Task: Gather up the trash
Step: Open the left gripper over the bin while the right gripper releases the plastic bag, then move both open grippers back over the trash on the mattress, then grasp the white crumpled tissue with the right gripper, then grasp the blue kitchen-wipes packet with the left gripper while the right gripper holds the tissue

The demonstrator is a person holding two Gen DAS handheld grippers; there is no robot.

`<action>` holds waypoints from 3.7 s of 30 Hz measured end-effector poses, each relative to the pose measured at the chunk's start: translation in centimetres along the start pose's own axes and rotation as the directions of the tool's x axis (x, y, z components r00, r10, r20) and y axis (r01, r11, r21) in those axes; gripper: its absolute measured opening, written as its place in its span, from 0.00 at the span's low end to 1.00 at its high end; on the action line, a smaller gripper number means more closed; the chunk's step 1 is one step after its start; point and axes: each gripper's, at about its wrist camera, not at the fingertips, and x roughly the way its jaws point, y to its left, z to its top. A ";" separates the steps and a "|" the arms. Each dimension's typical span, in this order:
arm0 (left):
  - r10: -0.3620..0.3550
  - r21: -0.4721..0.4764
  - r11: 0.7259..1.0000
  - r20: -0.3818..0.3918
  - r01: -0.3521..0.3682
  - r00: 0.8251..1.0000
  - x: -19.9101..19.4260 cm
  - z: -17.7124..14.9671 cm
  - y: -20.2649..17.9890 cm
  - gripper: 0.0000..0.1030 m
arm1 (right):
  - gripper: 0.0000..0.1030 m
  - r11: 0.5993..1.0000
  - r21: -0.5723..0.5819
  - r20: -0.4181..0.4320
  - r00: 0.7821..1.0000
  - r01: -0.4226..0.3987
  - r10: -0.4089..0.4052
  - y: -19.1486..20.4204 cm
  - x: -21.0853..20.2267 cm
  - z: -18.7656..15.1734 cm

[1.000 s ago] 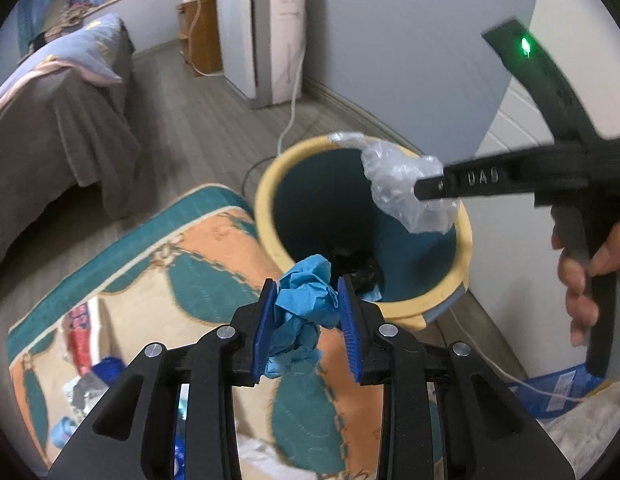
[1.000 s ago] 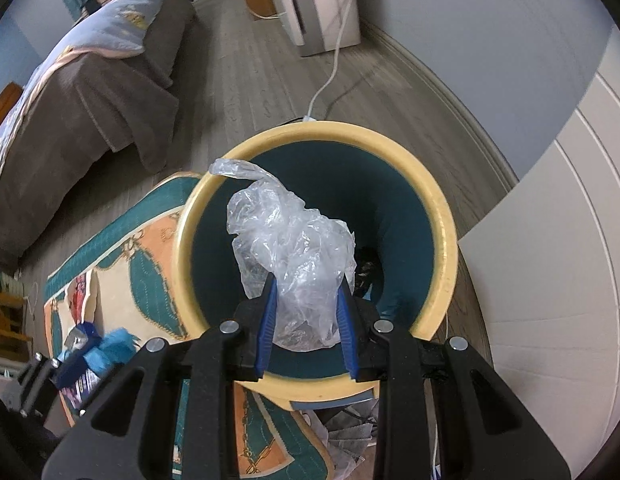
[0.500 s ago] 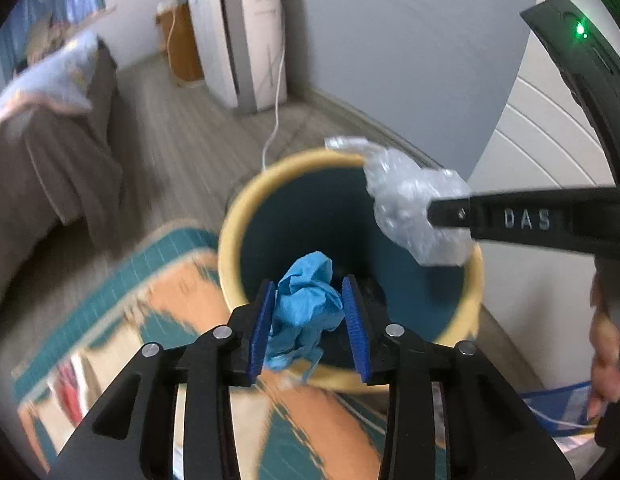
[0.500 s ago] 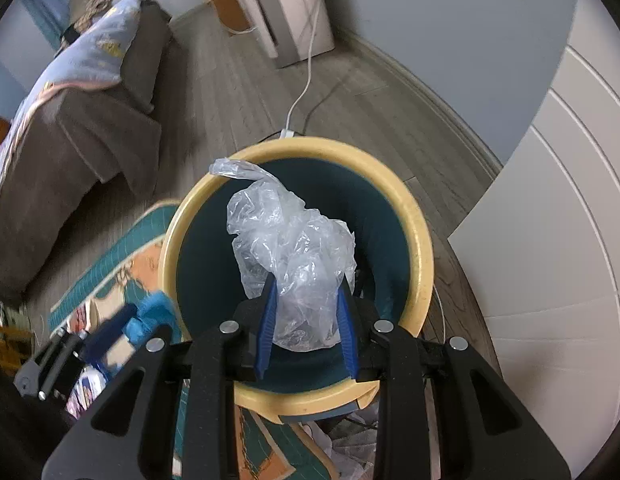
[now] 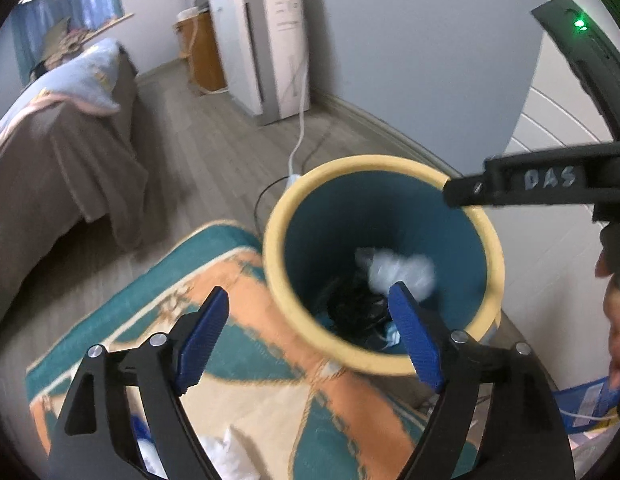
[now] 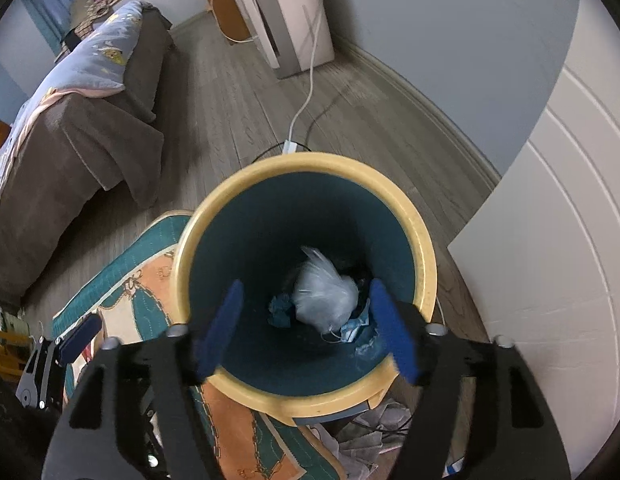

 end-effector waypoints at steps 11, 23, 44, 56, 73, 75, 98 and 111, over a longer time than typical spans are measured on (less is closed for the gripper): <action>0.097 -0.116 0.989 0.051 -0.091 0.994 -8.4 -4.0 6.4 0.91 | 0.94 0.990 -0.128 0.078 0.996 0.053 -0.043 4.3 -3.3 -1.6; 0.220 -0.177 0.963 0.086 -0.203 0.972 -17.5 -10.1 10.6 0.93 | 0.94 0.985 -0.172 0.136 0.990 -0.002 0.025 8.5 -7.3 -6.9; 0.296 -0.462 0.849 0.009 -0.259 0.955 -21.5 -19.0 19.9 0.93 | 0.94 0.946 -0.322 0.012 0.999 0.034 -0.031 15.7 -2.8 -17.8; 0.306 -0.399 0.861 -0.085 -0.314 0.948 -18.7 -20.2 21.0 0.93 | 0.90 0.925 -0.381 -0.081 0.995 0.022 -0.057 18.8 2.5 -19.1; 0.259 -0.316 0.904 -0.132 -0.289 0.957 -14.9 -18.9 19.8 0.93 | 0.18 0.915 -0.394 -0.228 0.974 -0.091 -0.001 20.6 6.6 -19.2; 0.247 -0.313 0.908 -0.137 -0.278 0.959 -14.4 -18.7 19.4 0.93 | 0.18 0.918 -0.385 -0.229 0.973 -0.097 0.007 20.5 5.4 -18.4; 0.028 -0.368 0.922 -0.243 -0.119 0.970 -5.1 -17.1 13.9 0.90 | 0.18 0.884 -0.465 -0.144 0.989 -0.050 -0.020 15.5 1.7 -10.6; 0.007 -0.321 0.944 -0.204 -0.073 0.979 -5.2 -16.3 12.2 0.32 | 0.18 0.876 -0.475 -0.135 0.991 -0.080 0.017 15.3 1.0 -10.3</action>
